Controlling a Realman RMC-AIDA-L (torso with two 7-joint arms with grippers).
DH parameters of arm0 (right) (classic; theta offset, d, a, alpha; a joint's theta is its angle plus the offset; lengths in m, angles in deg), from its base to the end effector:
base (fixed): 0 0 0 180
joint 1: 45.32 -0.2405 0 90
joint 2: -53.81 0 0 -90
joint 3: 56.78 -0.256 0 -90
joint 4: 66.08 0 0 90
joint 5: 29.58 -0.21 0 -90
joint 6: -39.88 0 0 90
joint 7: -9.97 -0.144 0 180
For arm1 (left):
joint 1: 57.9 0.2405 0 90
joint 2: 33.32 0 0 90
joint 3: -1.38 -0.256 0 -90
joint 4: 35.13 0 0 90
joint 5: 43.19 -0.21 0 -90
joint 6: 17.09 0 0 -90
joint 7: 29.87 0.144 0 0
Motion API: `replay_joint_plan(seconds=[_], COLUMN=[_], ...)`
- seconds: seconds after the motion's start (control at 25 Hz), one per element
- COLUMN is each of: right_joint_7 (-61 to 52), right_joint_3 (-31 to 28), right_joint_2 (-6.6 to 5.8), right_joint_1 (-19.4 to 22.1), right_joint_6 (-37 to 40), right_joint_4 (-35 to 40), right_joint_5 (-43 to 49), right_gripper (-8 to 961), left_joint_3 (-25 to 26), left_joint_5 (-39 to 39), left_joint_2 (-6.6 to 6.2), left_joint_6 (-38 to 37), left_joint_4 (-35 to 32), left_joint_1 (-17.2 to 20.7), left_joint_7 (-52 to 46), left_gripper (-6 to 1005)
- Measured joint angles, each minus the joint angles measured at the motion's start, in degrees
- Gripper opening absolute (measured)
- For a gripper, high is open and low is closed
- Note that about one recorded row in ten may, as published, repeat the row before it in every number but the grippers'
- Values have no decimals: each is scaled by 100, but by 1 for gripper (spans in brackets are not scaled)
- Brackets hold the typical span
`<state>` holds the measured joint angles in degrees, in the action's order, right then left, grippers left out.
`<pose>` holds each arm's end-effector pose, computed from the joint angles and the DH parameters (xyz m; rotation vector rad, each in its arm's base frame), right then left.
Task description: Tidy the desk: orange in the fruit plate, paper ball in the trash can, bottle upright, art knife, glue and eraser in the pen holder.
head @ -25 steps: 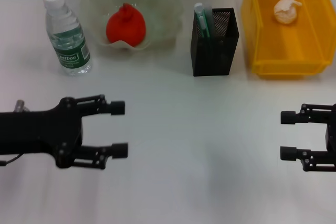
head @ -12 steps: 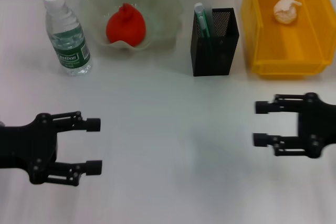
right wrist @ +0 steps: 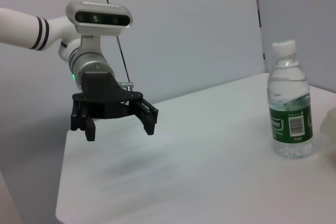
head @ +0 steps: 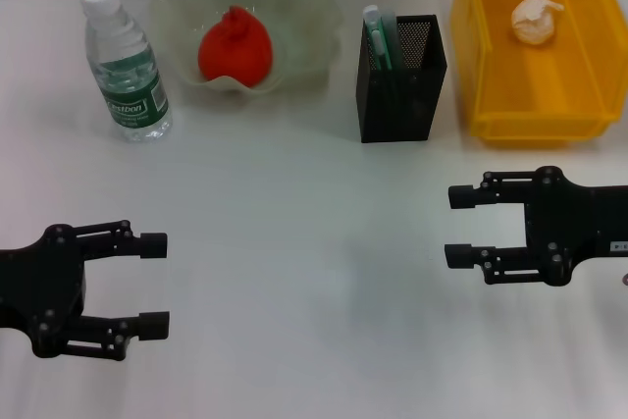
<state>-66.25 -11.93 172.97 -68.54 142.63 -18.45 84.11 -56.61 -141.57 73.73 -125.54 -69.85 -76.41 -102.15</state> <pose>0.2624 0.2837 0.0157 -2.9126 0.4175 0.7123 -0.3009 0.2454 0.0521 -2.9787 -0.5167 -0.8403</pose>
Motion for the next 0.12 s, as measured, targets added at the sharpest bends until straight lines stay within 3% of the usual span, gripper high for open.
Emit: replay_joint_plan(seconds=[0.12], right_joint_7=[-1], right_joint_3=[-1], right_joint_2=[-2], right_joint_1=[4], right_joint_6=[-2], right_joint_4=[2], right_joint_5=[3], right_gripper=[693], left_joint_3=[30], left_joint_5=[-7], left_joint_2=[14], left_joint_6=[30], left_joint_4=[0], left_joint_1=[4], left_joint_7=[0], left_gripper=[868])
